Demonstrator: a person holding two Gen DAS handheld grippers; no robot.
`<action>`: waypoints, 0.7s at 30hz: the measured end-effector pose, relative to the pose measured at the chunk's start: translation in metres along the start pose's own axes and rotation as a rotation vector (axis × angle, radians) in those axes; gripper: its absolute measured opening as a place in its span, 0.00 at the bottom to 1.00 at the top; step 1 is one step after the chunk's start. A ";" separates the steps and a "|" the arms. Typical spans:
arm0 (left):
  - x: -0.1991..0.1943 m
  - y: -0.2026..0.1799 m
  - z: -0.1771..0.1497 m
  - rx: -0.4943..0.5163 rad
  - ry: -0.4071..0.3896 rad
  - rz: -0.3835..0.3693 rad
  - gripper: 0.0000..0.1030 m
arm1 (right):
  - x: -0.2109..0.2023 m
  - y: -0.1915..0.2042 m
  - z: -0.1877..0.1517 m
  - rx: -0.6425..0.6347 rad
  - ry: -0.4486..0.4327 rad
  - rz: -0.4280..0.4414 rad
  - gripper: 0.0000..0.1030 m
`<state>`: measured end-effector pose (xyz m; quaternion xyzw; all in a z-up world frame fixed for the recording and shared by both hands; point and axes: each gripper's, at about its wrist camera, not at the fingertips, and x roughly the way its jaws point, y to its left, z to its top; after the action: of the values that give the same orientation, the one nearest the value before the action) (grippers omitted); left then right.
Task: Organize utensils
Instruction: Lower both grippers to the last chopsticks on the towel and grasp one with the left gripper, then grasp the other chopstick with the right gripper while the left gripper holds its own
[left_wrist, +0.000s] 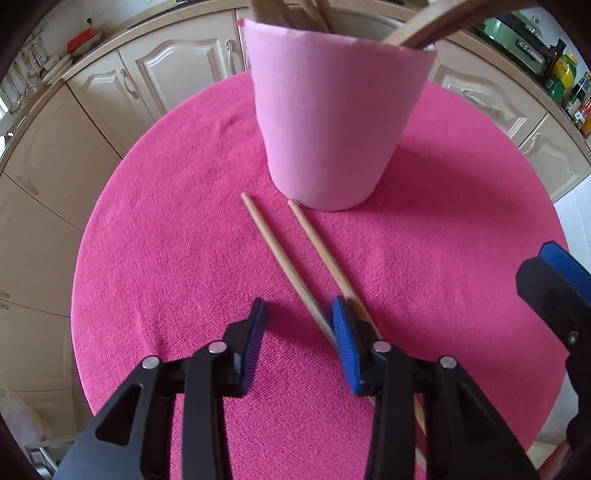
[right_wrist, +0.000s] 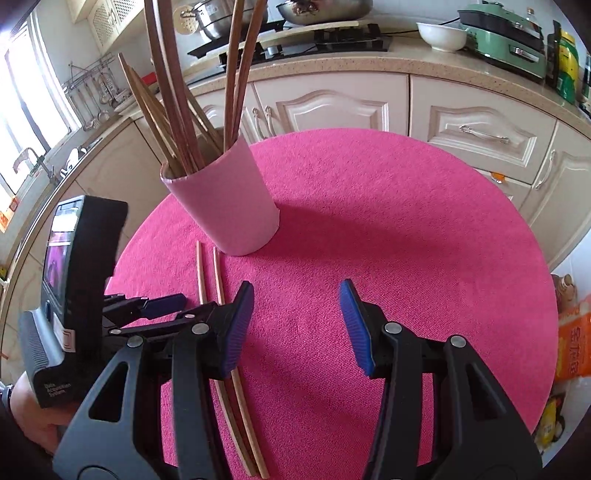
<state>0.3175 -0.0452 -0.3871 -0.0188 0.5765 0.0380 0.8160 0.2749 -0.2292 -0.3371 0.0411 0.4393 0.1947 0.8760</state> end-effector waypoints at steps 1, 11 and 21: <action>-0.001 0.005 -0.001 -0.005 0.001 -0.009 0.21 | 0.002 0.002 0.000 -0.006 0.009 0.000 0.47; -0.009 0.059 -0.008 -0.129 0.005 -0.153 0.05 | 0.035 0.045 0.001 -0.127 0.184 0.037 0.47; -0.033 0.097 -0.016 -0.162 -0.068 -0.226 0.06 | 0.079 0.089 0.001 -0.265 0.377 0.004 0.26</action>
<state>0.2836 0.0493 -0.3604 -0.1479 0.5379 -0.0071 0.8299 0.2908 -0.1171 -0.3741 -0.1105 0.5660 0.2565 0.7757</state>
